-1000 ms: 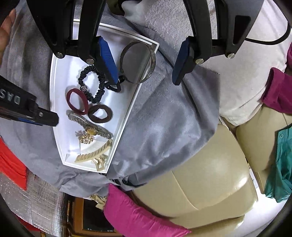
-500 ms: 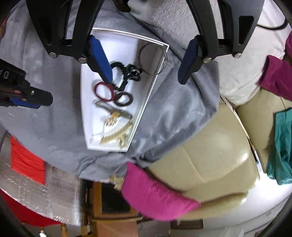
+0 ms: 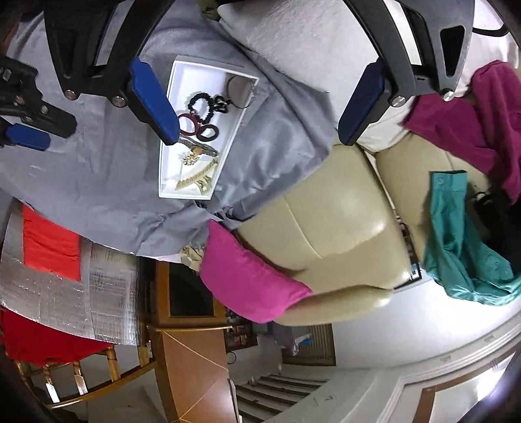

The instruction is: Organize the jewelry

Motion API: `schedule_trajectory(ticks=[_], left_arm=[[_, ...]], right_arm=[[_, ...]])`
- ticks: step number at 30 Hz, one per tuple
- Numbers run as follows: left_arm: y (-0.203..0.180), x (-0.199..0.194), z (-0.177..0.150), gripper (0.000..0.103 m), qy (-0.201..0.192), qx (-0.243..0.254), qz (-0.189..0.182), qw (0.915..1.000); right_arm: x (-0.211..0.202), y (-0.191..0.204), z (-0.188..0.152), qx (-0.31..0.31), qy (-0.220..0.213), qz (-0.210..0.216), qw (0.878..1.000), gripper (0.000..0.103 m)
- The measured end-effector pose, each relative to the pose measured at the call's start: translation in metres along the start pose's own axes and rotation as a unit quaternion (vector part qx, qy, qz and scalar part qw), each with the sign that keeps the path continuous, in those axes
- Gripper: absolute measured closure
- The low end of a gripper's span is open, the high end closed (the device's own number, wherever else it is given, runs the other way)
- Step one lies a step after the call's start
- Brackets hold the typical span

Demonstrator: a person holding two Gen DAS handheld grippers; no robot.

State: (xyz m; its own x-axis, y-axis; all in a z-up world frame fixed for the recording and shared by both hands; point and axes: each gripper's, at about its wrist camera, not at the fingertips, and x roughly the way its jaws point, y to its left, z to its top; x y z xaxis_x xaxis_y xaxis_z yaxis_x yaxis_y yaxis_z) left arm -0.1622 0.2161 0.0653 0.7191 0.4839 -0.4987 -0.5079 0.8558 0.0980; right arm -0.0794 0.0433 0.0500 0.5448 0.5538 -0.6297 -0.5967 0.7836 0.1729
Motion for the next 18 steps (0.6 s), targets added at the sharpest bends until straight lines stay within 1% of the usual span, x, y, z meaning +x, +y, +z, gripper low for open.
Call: schedule_trajectory(ticks=[4,6,7,9,13,18], left_arm=[[0.002,-0.021,-0.003,0.005,0.001,0.027,0.012,0.9996],[0.004,-0.032,-0.005,0.005,-0.008,0.035,0.021,0.9991],[0.005,-0.037,-0.005,0.005,-0.012,0.037,0.023,0.9990],[0.010,-0.049,-0.005,0.005,-0.020,0.038,0.022,0.9988],[0.019,-0.066,-0.004,0.005,-0.029,0.036,0.028,0.9985],[0.031,-0.081,-0.003,0.005,-0.032,0.031,0.034,0.9985]], right_arm=[[-0.027,0.011,-0.011,0.001,-0.009,-0.002,1.000,0.033],[-0.037,0.015,-0.016,0.001,-0.016,-0.005,1.000,0.031],[-0.045,0.018,-0.018,0.004,-0.023,-0.007,1.000,0.026],[-0.055,0.020,-0.023,0.003,-0.032,-0.014,0.999,0.022],[-0.076,0.031,-0.030,0.001,-0.049,-0.029,0.998,0.020],[-0.094,0.046,-0.037,-0.001,-0.060,-0.033,0.998,0.019]])
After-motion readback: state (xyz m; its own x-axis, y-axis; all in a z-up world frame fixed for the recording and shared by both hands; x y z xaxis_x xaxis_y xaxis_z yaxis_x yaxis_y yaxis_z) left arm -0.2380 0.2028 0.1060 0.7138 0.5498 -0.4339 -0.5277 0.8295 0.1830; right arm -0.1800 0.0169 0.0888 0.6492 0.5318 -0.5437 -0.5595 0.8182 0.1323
